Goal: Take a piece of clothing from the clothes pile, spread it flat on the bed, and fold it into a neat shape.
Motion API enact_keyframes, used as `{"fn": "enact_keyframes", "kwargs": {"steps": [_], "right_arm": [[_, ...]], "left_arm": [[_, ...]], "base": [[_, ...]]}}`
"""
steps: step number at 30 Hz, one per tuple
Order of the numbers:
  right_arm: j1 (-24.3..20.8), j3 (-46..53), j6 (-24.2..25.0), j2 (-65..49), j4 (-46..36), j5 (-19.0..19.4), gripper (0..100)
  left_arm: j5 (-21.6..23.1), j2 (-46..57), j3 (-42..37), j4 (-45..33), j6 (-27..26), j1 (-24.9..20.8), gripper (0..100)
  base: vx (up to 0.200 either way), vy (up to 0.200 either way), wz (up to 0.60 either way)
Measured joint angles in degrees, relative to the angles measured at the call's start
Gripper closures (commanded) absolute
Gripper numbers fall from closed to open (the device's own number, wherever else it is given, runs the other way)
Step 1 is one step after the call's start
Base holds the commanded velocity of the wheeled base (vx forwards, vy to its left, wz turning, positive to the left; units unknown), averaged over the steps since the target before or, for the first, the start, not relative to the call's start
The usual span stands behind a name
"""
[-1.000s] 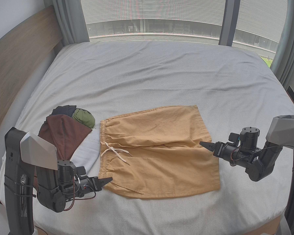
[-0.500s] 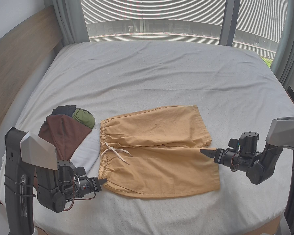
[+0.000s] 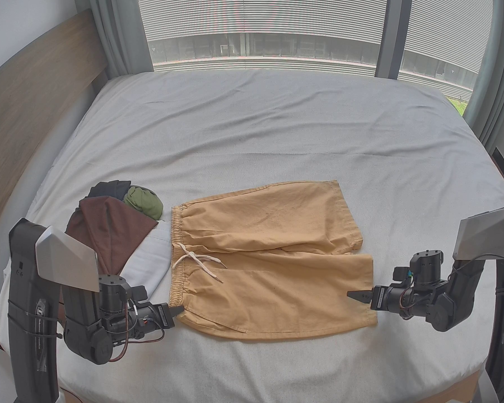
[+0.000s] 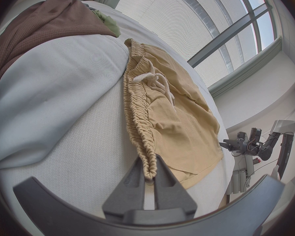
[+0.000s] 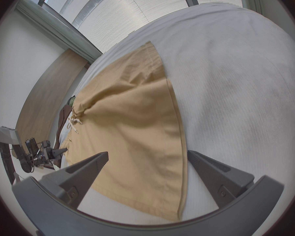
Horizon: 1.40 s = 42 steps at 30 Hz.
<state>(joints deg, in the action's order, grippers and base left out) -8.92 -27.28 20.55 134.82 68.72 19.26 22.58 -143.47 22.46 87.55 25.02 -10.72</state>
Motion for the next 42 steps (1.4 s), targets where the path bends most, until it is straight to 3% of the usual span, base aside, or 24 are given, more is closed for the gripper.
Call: {"fn": "enact_keyframes", "kwargs": {"steps": [12, 35, 36, 42], "right_arm": [[-0.4, 6.5, -0.7, -2.0, -1.4, 0.0, 0], [-0.5, 7.4, -0.1, -1.9, -1.4, 1.5, 0], [-0.5, 7.4, -0.1, -1.9, -1.4, 1.5, 100], [-0.4, 7.2, 0.0, -1.5, -1.5, 1.4, 100]], "left_arm": [[0.0, -0.2, 0.1, 0.1, 0.0, -0.1, 100], [0.0, -0.2, 0.2, 0.1, -0.1, 0.0, 100], [0.0, -0.2, 0.2, 0.1, -0.1, 0.0, 100], [0.0, -0.3, 0.2, 0.1, -0.1, 0.0, 100]], "base": [[0.0, 0.0, 0.0], [0.0, 0.0, 0.0], [0.0, 0.0, 0.0], [0.0, 0.0, 0.0]]}}
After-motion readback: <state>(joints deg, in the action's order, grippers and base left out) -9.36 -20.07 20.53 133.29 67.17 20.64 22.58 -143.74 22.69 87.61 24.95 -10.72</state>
